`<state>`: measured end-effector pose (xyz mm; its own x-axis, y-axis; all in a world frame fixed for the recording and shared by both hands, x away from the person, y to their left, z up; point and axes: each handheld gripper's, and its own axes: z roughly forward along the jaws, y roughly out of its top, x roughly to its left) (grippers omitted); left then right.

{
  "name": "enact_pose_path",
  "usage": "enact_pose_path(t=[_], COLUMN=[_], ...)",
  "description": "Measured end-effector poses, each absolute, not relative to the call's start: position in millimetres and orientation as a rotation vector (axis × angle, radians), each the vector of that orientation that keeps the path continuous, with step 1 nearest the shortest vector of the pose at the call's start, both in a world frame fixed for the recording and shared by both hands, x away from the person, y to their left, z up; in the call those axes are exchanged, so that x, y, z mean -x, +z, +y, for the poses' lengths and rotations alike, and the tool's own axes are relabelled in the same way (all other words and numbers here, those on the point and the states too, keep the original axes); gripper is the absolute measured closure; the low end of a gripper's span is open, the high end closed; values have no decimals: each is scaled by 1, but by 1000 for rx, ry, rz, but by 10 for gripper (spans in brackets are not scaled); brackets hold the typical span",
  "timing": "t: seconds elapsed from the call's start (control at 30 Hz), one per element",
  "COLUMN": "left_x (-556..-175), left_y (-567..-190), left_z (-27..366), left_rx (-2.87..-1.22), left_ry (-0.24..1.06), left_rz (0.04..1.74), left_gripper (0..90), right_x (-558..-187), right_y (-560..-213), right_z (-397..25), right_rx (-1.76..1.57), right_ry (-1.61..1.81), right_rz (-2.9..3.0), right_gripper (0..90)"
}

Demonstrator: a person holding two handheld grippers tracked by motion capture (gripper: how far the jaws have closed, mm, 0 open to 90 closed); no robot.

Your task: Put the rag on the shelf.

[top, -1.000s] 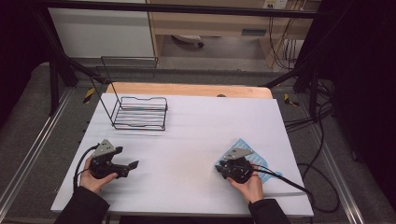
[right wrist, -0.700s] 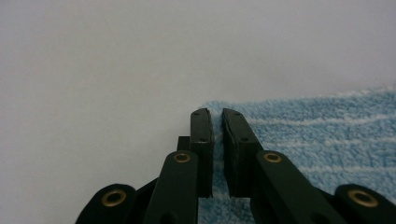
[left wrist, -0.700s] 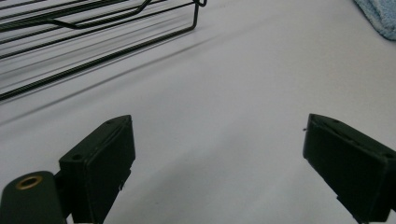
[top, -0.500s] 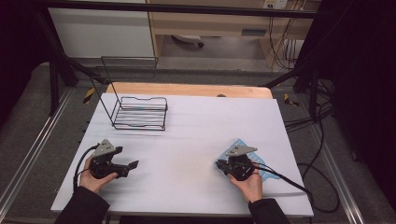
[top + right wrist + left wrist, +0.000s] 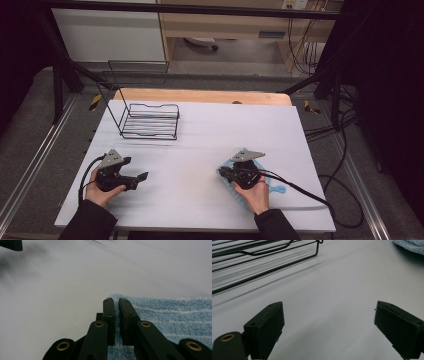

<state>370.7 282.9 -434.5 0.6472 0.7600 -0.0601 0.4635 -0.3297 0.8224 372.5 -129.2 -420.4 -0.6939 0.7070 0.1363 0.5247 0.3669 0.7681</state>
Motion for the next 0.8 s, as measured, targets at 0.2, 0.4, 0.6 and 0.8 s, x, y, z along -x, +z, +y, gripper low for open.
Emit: enact_pose_path(t=[0.2, 0.4, 0.6, 0.8], left_x=[-371, -371, -371, -371], left_y=[-434, -435, -434, -434], left_z=[284, 283, 284, 284], left_rx=[-1990, -1986, -1990, -1990], left_ry=[428, 427, 426, 427], left_rz=[953, 958, 954, 953], left_gripper=[89, 89, 89, 89], right_x=[-376, -380, -387, -395], right_y=[-421, -417, -413, -415], right_z=[-109, -91, -70, -50], right_rx=[-1111, -1106, -1112, -1114], right_ry=[1258, 1287, 1309, 1316], right_rz=[2423, 2423, 2424, 2425], right_gripper=[844, 844, 846, 846])
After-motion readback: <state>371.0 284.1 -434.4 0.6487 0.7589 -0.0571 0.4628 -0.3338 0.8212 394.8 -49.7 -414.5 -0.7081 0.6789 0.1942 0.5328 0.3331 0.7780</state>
